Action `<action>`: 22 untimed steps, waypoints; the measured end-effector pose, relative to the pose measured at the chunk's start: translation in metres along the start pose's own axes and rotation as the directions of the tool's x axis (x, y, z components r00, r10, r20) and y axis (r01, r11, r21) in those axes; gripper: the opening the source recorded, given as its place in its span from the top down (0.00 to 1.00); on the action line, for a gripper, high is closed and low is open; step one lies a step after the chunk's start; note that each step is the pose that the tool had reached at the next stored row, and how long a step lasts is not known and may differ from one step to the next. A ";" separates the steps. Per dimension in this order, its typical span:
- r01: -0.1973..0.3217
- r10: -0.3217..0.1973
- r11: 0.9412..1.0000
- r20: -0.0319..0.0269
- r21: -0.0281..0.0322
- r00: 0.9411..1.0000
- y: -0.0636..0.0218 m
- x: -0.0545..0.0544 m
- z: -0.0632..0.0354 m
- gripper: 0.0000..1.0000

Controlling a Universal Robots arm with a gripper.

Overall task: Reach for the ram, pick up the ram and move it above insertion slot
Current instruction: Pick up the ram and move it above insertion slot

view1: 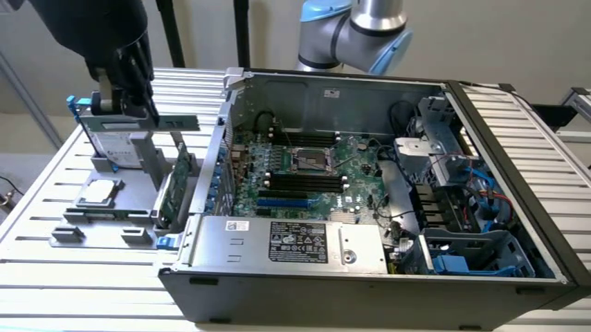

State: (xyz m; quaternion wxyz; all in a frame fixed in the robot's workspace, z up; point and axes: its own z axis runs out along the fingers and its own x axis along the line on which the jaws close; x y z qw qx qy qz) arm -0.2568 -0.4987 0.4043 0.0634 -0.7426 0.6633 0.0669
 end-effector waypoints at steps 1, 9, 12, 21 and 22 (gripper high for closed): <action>0.000 0.000 1.000 0.000 0.000 1.000 -0.0045 0.000 -0.0007 0.87; 0.000 0.000 1.000 0.000 0.000 1.000 -0.0407 0.004 -0.0027 0.87; 0.000 0.000 1.000 0.000 0.000 1.000 -0.0544 0.005 -0.0032 0.87; 0.000 0.000 1.000 0.000 -0.001 1.000 -0.0949 0.009 -0.0043 0.87; 0.000 0.000 1.000 0.000 -0.001 1.000 -0.0993 0.010 -0.0043 0.87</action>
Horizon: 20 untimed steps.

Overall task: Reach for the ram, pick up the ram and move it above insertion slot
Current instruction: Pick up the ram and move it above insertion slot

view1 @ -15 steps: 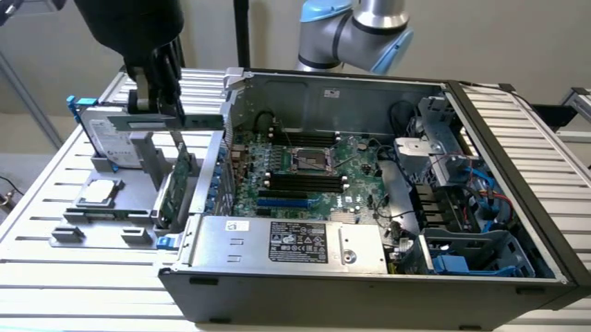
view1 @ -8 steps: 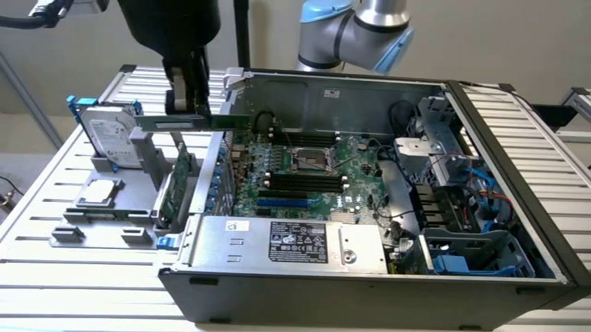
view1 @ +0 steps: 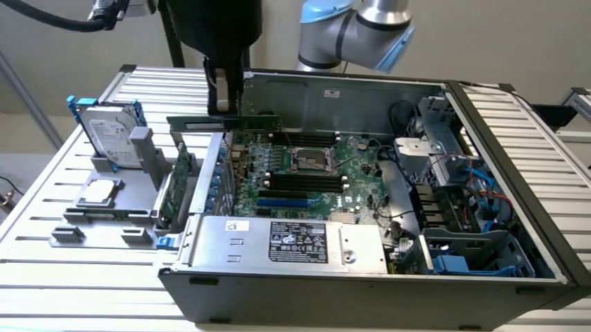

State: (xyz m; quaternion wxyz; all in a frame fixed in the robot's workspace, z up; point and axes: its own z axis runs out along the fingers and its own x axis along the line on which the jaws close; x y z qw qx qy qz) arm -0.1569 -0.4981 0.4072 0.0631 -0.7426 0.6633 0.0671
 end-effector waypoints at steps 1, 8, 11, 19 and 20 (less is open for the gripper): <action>0.000 0.000 1.000 0.000 0.000 1.000 -0.0046 0.000 0.0000 0.87; 0.000 0.000 1.000 -0.008 -0.001 1.000 -0.0298 -0.004 0.0010 0.87; 0.000 0.000 1.000 -0.018 -0.002 1.000 -0.0372 -0.009 0.0020 0.87; -0.001 0.001 1.000 -0.047 -0.005 0.999 -0.0560 -0.022 0.0052 0.87; -0.001 0.001 1.000 -0.049 -0.006 0.999 -0.0584 -0.024 0.0056 0.87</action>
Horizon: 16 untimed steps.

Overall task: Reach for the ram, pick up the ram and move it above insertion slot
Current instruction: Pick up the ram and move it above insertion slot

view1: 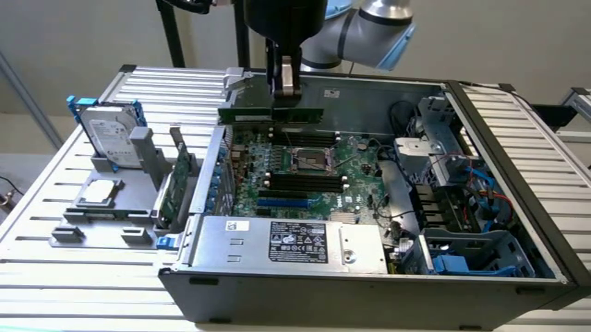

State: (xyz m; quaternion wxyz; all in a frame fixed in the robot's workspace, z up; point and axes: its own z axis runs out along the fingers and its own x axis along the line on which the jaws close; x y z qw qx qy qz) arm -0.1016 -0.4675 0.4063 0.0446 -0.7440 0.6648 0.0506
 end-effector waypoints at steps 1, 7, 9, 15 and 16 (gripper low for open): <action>0.000 0.000 1.000 -0.002 0.000 1.000 -0.0024 -0.001 0.0002 0.87; -0.011 0.011 1.000 -0.005 0.001 1.000 -0.0165 -0.006 0.0017 0.87; -0.019 0.019 1.000 -0.005 0.002 1.000 -0.0199 -0.007 0.0024 0.87; -0.053 0.053 0.999 -0.005 0.007 0.999 -0.0278 -0.009 0.0048 0.87; -0.059 0.059 0.998 -0.005 0.007 0.998 -0.0290 -0.009 0.0052 0.87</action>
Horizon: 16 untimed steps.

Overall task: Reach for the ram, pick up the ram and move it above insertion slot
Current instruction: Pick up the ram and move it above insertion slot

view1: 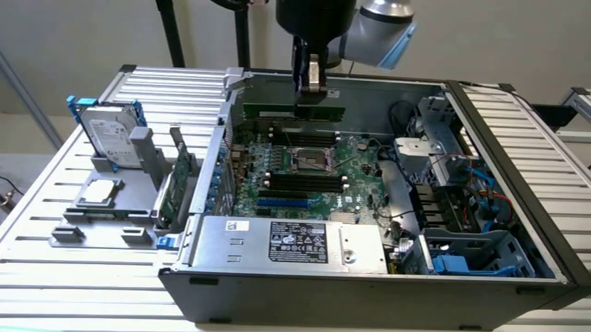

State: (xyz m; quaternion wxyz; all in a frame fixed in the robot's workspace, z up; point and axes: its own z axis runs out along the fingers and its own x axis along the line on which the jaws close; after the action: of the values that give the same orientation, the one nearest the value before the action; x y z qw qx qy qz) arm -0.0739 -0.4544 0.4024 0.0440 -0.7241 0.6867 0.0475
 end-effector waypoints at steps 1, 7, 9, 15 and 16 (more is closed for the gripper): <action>-0.006 0.006 1.000 0.000 0.001 1.000 -0.0012 0.000 0.0004 0.87; -0.033 0.033 0.999 0.000 0.004 0.999 -0.0060 -0.005 0.0035 0.87; -0.038 0.038 0.999 0.000 0.005 0.999 -0.0075 -0.007 0.0046 0.87; -0.053 0.053 0.999 0.000 0.007 0.999 -0.0123 -0.015 0.0080 0.87; -0.055 0.055 0.998 0.000 0.007 0.998 -0.0132 -0.016 0.0086 0.87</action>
State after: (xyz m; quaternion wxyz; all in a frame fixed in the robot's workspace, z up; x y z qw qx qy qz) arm -0.0616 -0.4369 0.3959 0.0453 -0.7047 0.7065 0.0463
